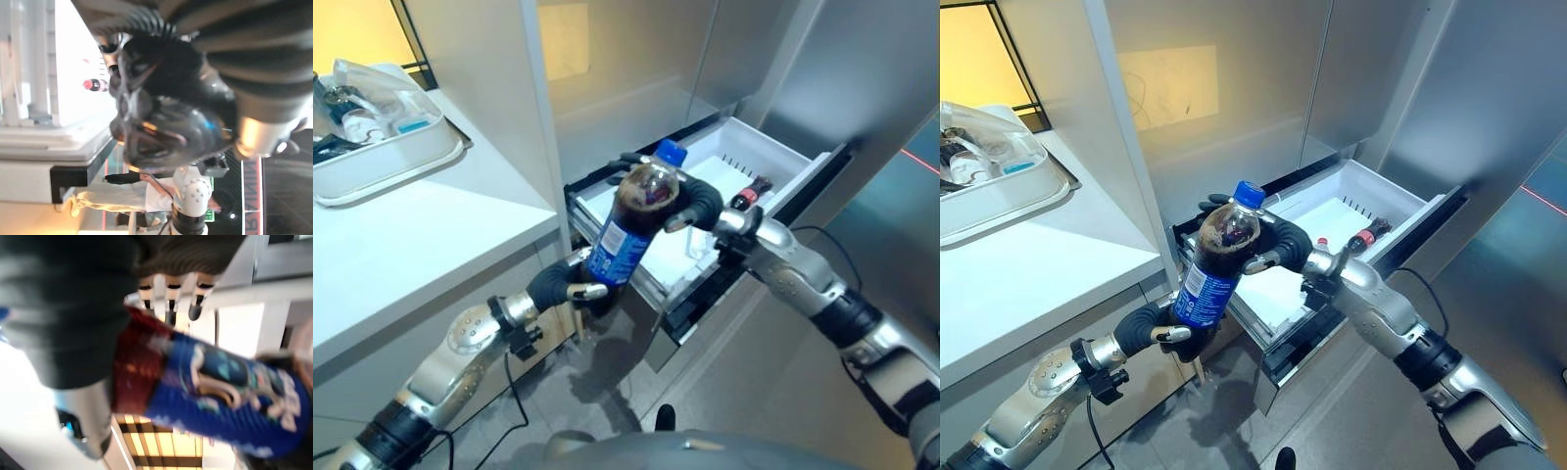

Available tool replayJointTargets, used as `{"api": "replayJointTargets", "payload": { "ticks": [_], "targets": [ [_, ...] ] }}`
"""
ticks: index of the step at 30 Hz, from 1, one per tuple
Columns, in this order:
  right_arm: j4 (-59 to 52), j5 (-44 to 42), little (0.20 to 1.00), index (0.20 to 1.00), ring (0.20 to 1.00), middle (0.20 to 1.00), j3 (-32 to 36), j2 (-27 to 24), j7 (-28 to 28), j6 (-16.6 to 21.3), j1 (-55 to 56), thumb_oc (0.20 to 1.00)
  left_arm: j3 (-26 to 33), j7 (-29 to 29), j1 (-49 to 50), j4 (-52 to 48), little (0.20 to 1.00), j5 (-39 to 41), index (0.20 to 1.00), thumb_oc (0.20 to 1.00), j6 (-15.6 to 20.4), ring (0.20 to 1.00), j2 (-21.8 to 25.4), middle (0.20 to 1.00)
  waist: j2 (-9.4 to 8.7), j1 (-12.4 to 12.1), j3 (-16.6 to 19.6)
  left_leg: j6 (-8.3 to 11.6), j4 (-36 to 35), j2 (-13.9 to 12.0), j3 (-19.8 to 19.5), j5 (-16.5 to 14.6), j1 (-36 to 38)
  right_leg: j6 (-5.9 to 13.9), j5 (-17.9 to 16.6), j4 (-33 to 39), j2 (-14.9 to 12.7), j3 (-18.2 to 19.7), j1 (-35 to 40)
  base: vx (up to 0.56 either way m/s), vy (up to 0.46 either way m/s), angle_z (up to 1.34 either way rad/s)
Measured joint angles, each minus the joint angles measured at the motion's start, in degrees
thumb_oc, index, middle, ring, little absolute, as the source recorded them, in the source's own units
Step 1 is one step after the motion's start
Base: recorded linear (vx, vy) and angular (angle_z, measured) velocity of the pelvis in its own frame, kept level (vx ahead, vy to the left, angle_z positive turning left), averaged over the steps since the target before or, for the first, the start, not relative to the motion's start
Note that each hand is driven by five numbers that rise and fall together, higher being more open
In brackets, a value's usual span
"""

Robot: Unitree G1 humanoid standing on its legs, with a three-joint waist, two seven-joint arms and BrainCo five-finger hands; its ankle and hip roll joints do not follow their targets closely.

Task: Take the drinks into the refrigerator

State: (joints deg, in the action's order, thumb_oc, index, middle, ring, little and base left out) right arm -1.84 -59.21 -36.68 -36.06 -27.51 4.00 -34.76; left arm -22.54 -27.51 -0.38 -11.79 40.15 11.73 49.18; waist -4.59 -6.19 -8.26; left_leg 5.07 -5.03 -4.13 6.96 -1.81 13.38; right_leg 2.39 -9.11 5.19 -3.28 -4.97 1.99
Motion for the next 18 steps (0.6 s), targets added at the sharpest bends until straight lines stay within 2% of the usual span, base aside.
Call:
{"api": "replayJointTargets", "payload": {
  "ticks": [11, 18],
  "targets": [
    [0.5, -1.1, 1.000, 1.000, 1.000, 1.000, -2.3, 3.6, 0.6, -2.1, 0.0, 1.000, -1.6, -0.4, -1.0, 1.9, 0.200, -1.2, 0.200, 0.200, 0.1, 0.200, -0.2, 0.200, 1.02, -0.1, 0.5, 0.01, 0.0, 0.1, 0.7, 0.0, 0.3, -0.16, -0.2, 0.0, 0.1, 0.7, -0.1, -0.01, 0.002, -0.03],
    [-0.5, -4.3, 1.000, 1.000, 1.000, 1.000, -3.1, 3.5, -0.3, -4.4, 0.0, 1.000, -2.3, -0.8, -1.0, 2.1, 0.200, -1.3, 0.200, 0.200, 0.6, 0.200, -0.9, 0.200, 1.36, -0.8, 1.1, 0.01, 0.0, 0.1, 0.7, 0.0, 0.3, -0.17, -0.2, 0.0, 0.1, 0.8, -0.2, 0.00, 0.000, 0.00]
  ]
}}
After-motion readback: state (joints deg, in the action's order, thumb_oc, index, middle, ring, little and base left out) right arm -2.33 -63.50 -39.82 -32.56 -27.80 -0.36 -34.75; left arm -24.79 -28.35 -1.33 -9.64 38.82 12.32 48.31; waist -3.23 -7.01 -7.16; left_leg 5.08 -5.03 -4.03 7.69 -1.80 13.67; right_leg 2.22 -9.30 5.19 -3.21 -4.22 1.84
